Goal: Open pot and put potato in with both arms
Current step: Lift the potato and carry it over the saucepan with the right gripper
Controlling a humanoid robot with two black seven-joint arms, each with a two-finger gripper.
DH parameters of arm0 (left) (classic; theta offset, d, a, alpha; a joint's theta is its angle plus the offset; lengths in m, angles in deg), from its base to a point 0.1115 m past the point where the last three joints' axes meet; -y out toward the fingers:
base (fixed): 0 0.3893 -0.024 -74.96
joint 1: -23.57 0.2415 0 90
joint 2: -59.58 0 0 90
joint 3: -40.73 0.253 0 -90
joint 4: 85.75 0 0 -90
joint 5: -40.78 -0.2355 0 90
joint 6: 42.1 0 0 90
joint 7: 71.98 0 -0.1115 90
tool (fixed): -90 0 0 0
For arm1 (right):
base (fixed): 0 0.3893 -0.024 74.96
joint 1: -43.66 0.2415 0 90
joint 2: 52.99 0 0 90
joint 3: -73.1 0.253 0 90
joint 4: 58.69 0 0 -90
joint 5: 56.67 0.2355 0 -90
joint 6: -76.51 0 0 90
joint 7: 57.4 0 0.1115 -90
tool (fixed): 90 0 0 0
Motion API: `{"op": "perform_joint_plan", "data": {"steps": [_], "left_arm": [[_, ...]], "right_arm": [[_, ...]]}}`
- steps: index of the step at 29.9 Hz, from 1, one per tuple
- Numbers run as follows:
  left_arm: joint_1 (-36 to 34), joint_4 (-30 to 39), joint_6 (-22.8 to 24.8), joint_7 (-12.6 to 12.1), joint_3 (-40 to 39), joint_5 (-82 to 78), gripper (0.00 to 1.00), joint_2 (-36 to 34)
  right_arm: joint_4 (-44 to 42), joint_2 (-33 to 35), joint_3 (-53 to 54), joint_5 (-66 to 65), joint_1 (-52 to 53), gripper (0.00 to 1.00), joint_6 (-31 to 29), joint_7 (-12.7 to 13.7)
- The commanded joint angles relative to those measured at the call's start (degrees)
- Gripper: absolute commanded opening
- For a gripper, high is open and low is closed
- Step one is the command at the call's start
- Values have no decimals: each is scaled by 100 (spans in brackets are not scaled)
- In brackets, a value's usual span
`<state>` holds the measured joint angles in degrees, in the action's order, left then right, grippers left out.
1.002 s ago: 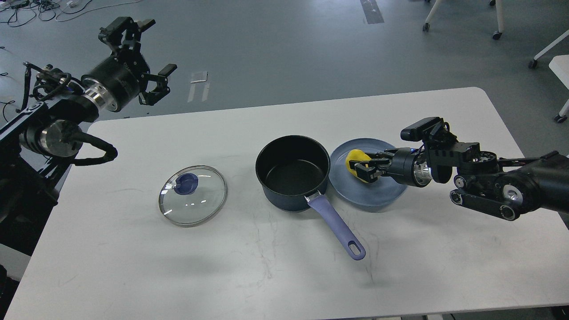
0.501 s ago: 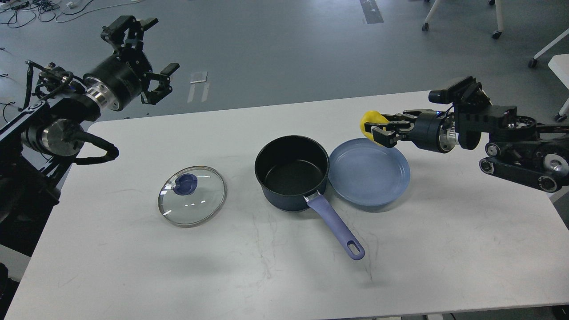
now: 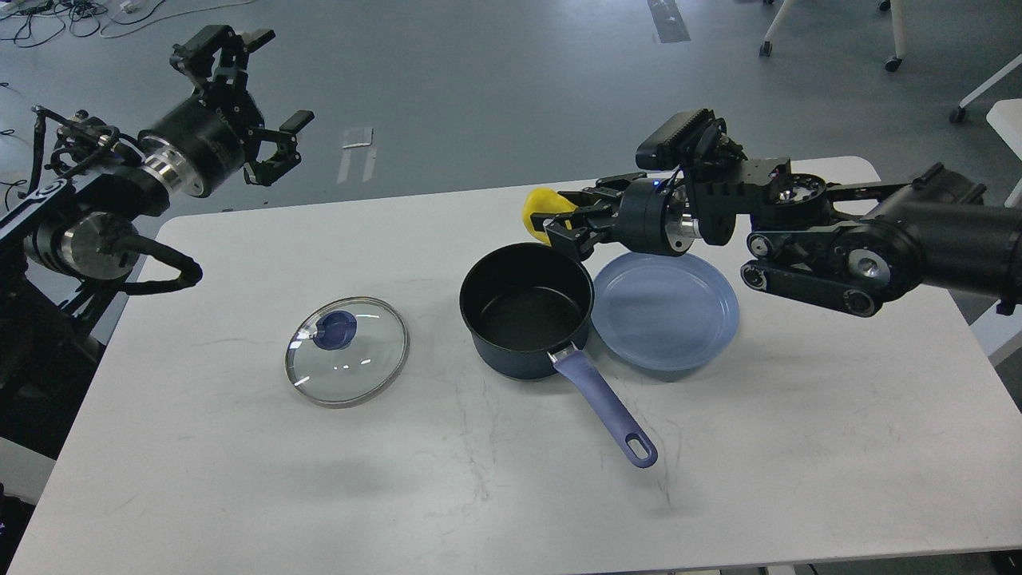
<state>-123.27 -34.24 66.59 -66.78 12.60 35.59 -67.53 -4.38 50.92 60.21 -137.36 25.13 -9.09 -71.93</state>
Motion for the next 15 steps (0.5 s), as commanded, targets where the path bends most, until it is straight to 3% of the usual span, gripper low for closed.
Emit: {"op": "perform_joint_plan", "data": {"steps": [1, 2, 3, 4, 5, 15], "left_arm": [[-2, 0, -6, 7, 0, 9, 98, -24], [6, 0, 3, -36, 0, 52, 98, -59], [-2, 8, 12, -46, 0, 61, 98, -77], [6, 26, 12, -63, -8, 79, 98, -86], [6, 26, 3, -63, -9, 79, 98, -86], [50, 35, -15, -19, 9, 70, 98, -68]], "right_arm": [[-26, -108, -204, 1, -106, 30, 25, -41], [-34, -99, -205, 27, -124, 50, 43, -33], [-43, -90, -196, 62, -124, 63, 43, -33], [-34, -73, -144, 123, -133, 93, 52, -33], [-26, -73, -117, 133, -142, 100, 60, -24], [54, -108, -99, 1169, -159, 100, 543, -33]]}}
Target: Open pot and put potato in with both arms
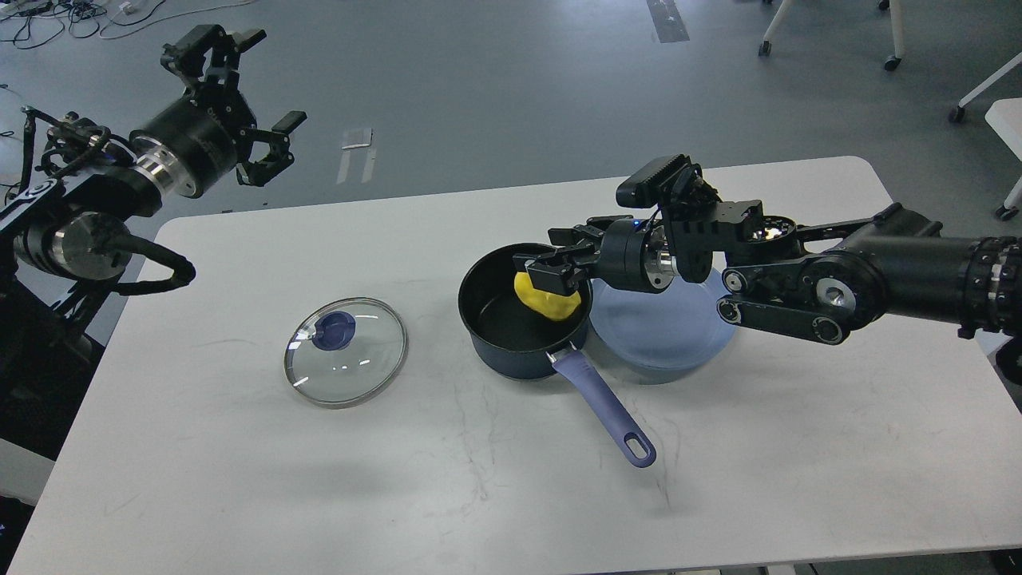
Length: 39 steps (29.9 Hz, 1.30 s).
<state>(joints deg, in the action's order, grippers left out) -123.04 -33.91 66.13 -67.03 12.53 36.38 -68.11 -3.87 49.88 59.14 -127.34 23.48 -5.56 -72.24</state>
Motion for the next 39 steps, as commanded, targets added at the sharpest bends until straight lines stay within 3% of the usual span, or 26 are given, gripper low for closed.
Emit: {"op": "perform_joint_plan", "data": {"steps": [1, 10, 18, 22, 29, 34, 39], "left_arm": [[53, 1, 40, 6, 16, -9, 98, -10], [62, -8, 31, -3, 16, 0, 98, 113], [404, -34, -13, 14, -203, 88, 98, 570], [755, -86, -57, 14, -353, 97, 98, 912], [1169, -104, -83, 23, -582, 97, 98, 1027], [1178, -78, -74, 23, -608, 97, 98, 1027], [1257, -25, -74, 23, -617, 105, 98, 1027]], "right_arm": [[2, 5, 25, 186, -3, 100, 252, -2], [-6, 75, 966, 660, -214, 100, 261, 25], [55, 330, 2371, 3751, -389, 100, 60, 42], [-6, 304, 3327, 5298, -740, 100, -546, 86], [-24, 286, 4041, 6056, -1338, 100, -986, 314], [-68, 268, 4358, 6233, -1558, 100, -1022, 666], [-147, 233, 4402, 6233, -1585, 100, -961, 772]]}}
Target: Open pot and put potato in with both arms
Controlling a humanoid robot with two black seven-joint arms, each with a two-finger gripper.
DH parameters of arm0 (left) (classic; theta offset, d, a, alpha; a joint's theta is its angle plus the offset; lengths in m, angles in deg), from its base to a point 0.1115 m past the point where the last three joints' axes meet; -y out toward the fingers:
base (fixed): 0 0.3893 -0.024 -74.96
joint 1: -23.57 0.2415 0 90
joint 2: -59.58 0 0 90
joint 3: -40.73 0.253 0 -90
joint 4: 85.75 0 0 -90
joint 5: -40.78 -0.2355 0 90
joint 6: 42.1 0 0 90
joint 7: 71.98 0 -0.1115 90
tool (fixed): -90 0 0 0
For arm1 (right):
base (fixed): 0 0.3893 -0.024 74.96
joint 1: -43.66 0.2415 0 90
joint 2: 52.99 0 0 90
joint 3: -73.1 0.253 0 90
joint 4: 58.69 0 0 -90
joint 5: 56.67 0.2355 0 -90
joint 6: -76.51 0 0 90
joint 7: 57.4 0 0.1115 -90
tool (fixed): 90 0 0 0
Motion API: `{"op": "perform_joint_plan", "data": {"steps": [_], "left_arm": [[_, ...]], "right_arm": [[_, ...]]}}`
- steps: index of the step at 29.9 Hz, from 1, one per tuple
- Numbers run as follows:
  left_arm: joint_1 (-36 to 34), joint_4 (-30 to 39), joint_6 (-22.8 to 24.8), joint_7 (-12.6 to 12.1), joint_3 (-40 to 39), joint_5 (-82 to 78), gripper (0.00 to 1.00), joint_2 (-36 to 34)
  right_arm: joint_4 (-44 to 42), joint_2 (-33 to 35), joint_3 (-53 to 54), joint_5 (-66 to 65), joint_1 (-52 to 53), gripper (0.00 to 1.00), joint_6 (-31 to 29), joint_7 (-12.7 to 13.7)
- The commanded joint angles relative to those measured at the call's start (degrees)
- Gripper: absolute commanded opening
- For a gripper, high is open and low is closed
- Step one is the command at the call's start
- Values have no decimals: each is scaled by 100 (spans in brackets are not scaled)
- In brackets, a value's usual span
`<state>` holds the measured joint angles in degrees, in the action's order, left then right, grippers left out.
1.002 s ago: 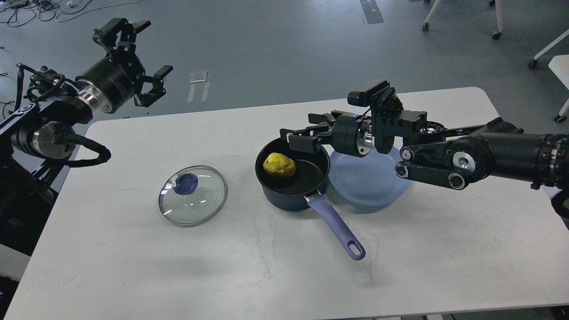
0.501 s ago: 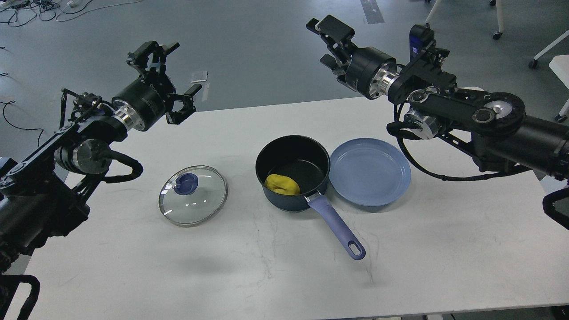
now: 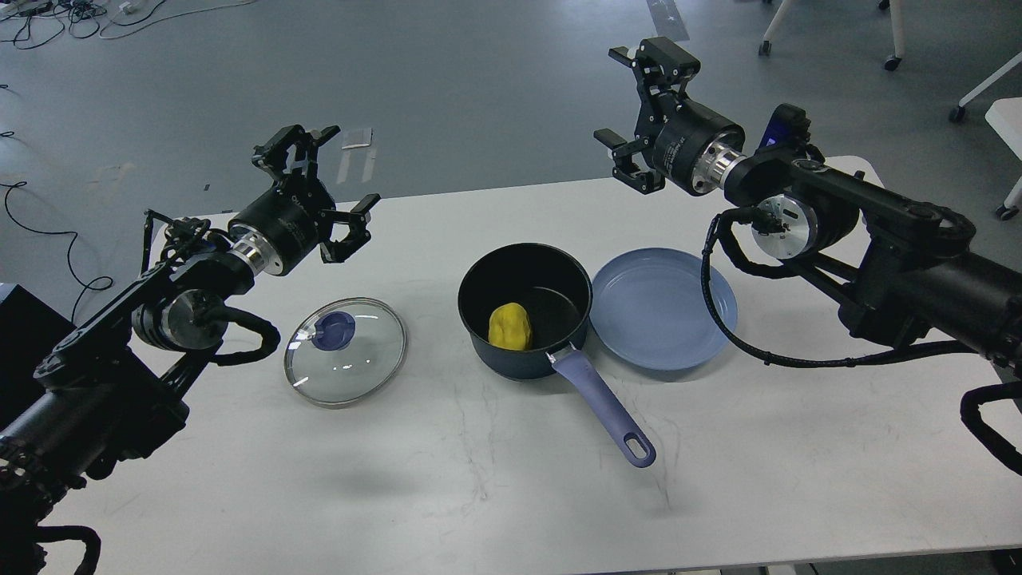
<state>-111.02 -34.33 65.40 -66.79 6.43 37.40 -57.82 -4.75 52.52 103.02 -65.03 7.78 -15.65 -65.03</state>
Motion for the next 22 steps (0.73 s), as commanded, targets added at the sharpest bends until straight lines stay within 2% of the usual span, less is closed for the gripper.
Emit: {"op": "perform_joint_plan", "data": {"steps": [1, 9, 22], "left_arm": [[65, 17, -1, -10, -15, 4, 98, -2], [109, 17, 8, -10, -42, 4, 98, -2], [109, 17, 26, 8, -51, -5, 98, -37]], "right_arm": [[-137, -74, 15, 2, -15, 100, 83, 42], [-392, -233, -12, -7, -24, 100, 391, -11], [-340, -277, -73, -7, -42, 100, 365, -20]]}}
